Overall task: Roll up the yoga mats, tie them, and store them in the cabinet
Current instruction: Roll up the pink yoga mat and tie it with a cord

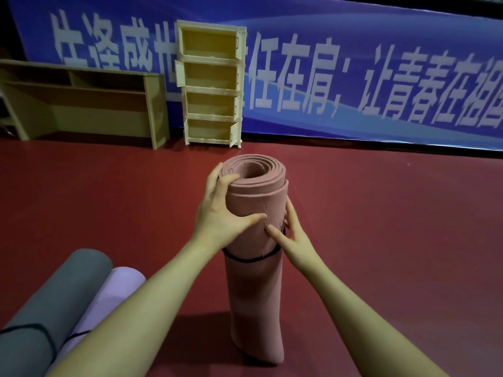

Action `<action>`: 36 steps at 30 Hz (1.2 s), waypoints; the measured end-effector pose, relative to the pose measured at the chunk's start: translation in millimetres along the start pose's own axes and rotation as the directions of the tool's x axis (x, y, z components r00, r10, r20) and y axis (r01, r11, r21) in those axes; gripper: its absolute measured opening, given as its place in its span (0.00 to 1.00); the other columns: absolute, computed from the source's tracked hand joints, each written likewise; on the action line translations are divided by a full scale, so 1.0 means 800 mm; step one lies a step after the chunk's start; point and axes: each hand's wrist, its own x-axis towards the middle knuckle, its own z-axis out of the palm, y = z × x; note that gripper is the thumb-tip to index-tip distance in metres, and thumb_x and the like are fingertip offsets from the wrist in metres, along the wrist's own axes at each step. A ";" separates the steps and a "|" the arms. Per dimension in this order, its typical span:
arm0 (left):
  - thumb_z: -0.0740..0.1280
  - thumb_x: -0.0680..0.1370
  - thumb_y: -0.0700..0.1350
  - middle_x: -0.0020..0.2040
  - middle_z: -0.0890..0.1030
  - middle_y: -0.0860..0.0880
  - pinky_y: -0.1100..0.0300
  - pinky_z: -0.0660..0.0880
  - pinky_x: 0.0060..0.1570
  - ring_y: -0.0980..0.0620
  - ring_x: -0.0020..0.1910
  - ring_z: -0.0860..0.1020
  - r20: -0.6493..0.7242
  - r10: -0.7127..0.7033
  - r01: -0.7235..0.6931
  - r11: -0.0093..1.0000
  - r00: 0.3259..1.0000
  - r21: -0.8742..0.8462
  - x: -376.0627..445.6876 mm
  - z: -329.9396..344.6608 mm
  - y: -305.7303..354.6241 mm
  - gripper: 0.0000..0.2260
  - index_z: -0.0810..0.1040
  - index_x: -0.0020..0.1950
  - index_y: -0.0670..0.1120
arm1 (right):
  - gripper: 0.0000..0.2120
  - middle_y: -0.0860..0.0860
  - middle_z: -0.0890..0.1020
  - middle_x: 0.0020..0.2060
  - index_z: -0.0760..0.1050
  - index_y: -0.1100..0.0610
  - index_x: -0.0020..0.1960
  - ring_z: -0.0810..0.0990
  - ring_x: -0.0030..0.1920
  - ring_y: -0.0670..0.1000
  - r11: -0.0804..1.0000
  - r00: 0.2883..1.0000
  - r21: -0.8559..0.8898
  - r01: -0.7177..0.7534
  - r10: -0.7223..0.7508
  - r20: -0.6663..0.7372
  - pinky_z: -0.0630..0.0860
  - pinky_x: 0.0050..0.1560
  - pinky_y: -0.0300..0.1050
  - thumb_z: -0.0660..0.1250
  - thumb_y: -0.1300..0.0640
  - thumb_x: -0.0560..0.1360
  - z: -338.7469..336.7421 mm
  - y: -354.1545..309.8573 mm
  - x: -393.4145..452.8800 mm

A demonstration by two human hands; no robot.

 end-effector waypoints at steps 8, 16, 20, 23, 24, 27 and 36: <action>0.82 0.58 0.48 0.70 0.67 0.46 0.78 0.57 0.63 0.62 0.65 0.64 -0.146 0.034 -0.058 0.984 0.989 -0.167 0.021 -0.002 0.038 0.35 0.72 0.61 0.43 | 0.38 0.39 0.63 0.74 0.57 0.39 0.75 0.63 0.73 0.42 0.996 0.987 -0.041 0.073 -0.078 -0.143 0.61 0.73 0.55 0.71 0.38 0.70 -0.020 -0.050 -0.002; 0.80 0.62 0.53 0.72 0.64 0.48 0.65 0.62 0.64 0.51 0.70 0.65 0.106 -0.182 0.190 0.979 0.978 -0.078 -0.031 0.014 -0.012 0.38 0.67 0.66 0.48 | 0.36 0.45 0.67 0.68 0.52 0.28 0.69 0.65 0.67 0.41 0.921 0.997 -0.388 0.033 -0.057 -0.051 0.63 0.67 0.40 0.68 0.37 0.67 -0.035 -0.021 -0.007; 0.75 0.63 0.63 0.72 0.65 0.54 0.46 0.62 0.70 0.52 0.71 0.64 0.246 -0.213 0.213 0.977 0.946 0.026 -0.070 0.013 -0.061 0.41 0.62 0.73 0.60 | 0.32 0.49 0.67 0.68 0.52 0.27 0.69 0.64 0.69 0.47 0.912 1.000 -0.411 0.003 -0.001 0.004 0.63 0.70 0.52 0.63 0.34 0.69 -0.008 0.044 -0.022; 0.64 0.62 0.71 0.74 0.63 0.56 0.37 0.50 0.72 0.47 0.75 0.56 0.268 -0.198 0.138 0.965 0.943 0.224 -0.068 0.003 -0.088 0.41 0.57 0.73 0.64 | 0.33 0.47 0.70 0.64 0.55 0.33 0.72 0.66 0.67 0.47 0.891 0.994 -0.446 -0.080 0.040 -0.099 0.56 0.71 0.50 0.54 0.30 0.68 0.016 0.044 0.001; 0.62 0.63 0.72 0.74 0.63 0.56 0.37 0.51 0.72 0.46 0.75 0.55 0.267 -0.166 0.106 0.968 0.949 0.227 -0.067 0.000 -0.093 0.41 0.56 0.73 0.64 | 0.36 0.45 0.70 0.61 0.56 0.37 0.74 0.66 0.66 0.47 0.877 0.991 -0.469 -0.107 0.056 -0.121 0.52 0.70 0.47 0.51 0.29 0.67 0.022 0.042 0.008; 0.63 0.66 0.70 0.74 0.61 0.60 0.42 0.62 0.69 0.46 0.73 0.61 0.246 -0.076 0.034 0.985 0.966 0.170 -0.067 -0.002 -0.103 0.39 0.56 0.74 0.63 | 0.39 0.44 0.69 0.56 0.58 0.43 0.75 0.64 0.63 0.47 0.879 0.985 -0.451 -0.157 0.109 -0.131 0.48 0.70 0.45 0.52 0.29 0.68 0.028 0.038 0.015; 0.58 0.65 0.71 0.75 0.62 0.58 0.39 0.54 0.71 0.41 0.73 0.63 0.301 -0.073 -0.025 0.951 0.951 0.308 -0.046 0.006 -0.089 0.40 0.57 0.76 0.59 | 0.22 0.39 0.71 0.63 0.60 0.27 0.64 0.67 0.68 0.51 0.947 0.998 -0.317 -0.057 0.059 -0.002 0.58 0.71 0.60 0.59 0.39 0.72 0.014 0.014 0.044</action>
